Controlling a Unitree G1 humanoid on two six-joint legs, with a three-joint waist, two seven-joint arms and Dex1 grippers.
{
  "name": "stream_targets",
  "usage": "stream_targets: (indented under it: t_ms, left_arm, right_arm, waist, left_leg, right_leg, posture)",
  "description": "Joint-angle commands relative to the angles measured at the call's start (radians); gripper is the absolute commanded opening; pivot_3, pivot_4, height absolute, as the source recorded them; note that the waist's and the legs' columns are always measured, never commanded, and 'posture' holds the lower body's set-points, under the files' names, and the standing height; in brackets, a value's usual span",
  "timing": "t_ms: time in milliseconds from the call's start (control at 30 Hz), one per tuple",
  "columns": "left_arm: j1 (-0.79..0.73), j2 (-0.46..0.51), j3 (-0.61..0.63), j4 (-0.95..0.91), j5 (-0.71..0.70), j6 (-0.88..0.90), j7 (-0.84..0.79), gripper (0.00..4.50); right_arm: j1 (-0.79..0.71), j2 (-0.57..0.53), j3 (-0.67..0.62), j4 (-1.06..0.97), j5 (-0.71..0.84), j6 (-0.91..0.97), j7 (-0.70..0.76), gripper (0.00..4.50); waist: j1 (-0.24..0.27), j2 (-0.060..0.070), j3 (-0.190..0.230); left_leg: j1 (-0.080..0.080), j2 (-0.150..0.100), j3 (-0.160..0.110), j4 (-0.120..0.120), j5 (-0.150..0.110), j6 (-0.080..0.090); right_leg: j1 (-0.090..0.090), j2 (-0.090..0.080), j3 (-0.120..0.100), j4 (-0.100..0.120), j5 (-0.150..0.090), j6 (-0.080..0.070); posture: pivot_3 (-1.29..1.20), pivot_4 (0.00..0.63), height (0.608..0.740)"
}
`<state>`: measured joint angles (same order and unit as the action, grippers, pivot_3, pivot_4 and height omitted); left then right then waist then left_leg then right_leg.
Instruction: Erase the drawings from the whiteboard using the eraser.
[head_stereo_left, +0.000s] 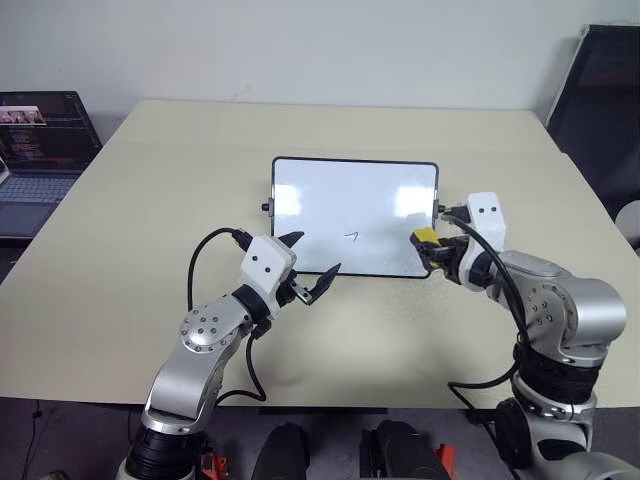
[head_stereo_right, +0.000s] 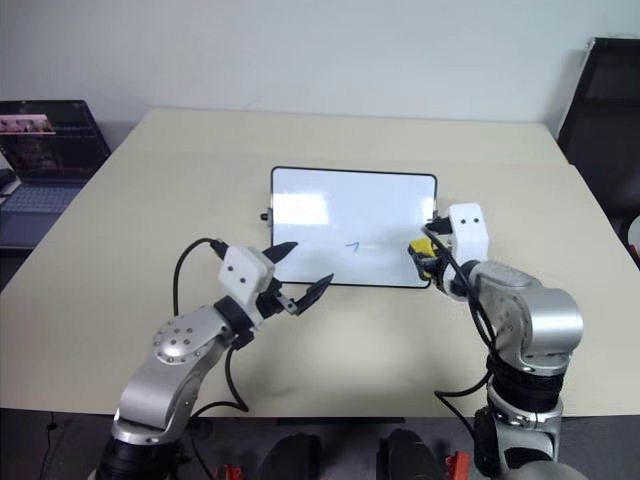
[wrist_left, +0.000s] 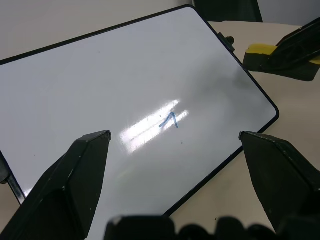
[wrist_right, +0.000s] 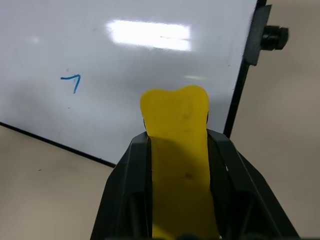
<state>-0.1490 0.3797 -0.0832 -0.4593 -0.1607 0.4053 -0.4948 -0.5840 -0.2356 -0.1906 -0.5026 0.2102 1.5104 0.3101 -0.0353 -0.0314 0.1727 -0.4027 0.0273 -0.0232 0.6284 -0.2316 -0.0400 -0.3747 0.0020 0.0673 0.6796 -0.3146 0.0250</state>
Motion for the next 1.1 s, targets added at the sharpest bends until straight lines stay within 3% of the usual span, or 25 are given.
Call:
stream_targets:
  t_ms: [33,200,433,700,1100]
  left_arm:
    - [-0.002,0.01,-0.005,-0.019,0.004,-0.03,-0.008,4.5]
    - [-0.001,0.005,-0.005,-0.016,0.001,-0.027,-0.001,4.5]
    - [0.007,0.007,-0.008,-0.023,0.002,-0.023,0.005,4.5]
    - [0.035,0.0,0.034,-0.03,0.002,-0.001,0.051,4.5]
    - [0.071,0.006,0.032,-0.065,0.002,0.001,0.062,4.5]
  right_arm:
    - [-0.05,-0.04,0.069,0.025,0.011,-0.185,0.028,1.13]
    - [-0.058,-0.106,0.206,0.131,-0.03,-0.449,0.076,1.13]
    - [-0.077,-0.106,0.33,0.253,-0.075,-0.641,0.088,1.13]
    - [-0.111,-0.032,0.479,0.416,-0.152,-0.827,0.108,1.13]
    - [-0.165,-0.006,0.502,0.521,-0.223,-0.906,0.119,1.13]
  waist:
    - [-0.002,0.0,0.0]
    - [-0.007,0.0,0.0]
    - [-0.007,0.0,0.0]
    - [-0.01,0.0,0.0]
    - [-0.005,0.0,0.0]
  left_leg:
    - [0.0,0.0,0.0,0.0,0.0,0.0]
    - [0.0,0.001,0.0,0.0,0.0,0.0]
    - [0.0,0.001,0.0,0.0,0.0,0.0]
    - [0.0,0.001,0.0,0.0,0.0,0.0]
    - [0.0,0.001,0.0,0.0,0.0,0.0]
  right_leg:
    - [0.0,0.0,0.0,0.0,0.0,0.0]
    - [0.0,0.004,0.0,-0.001,0.0,0.0]
    - [0.0,0.004,0.001,-0.001,0.0,0.0]
    - [0.0,0.003,0.001,0.0,0.0,0.0]
    - [0.0,-0.001,0.0,0.0,0.0,0.0]
  posture:
    - [0.0,0.15,0.74]
    - [0.0,0.15,0.74]
    - [0.0,0.15,0.74]
    - [0.0,0.15,0.74]
    - [0.0,0.15,0.74]
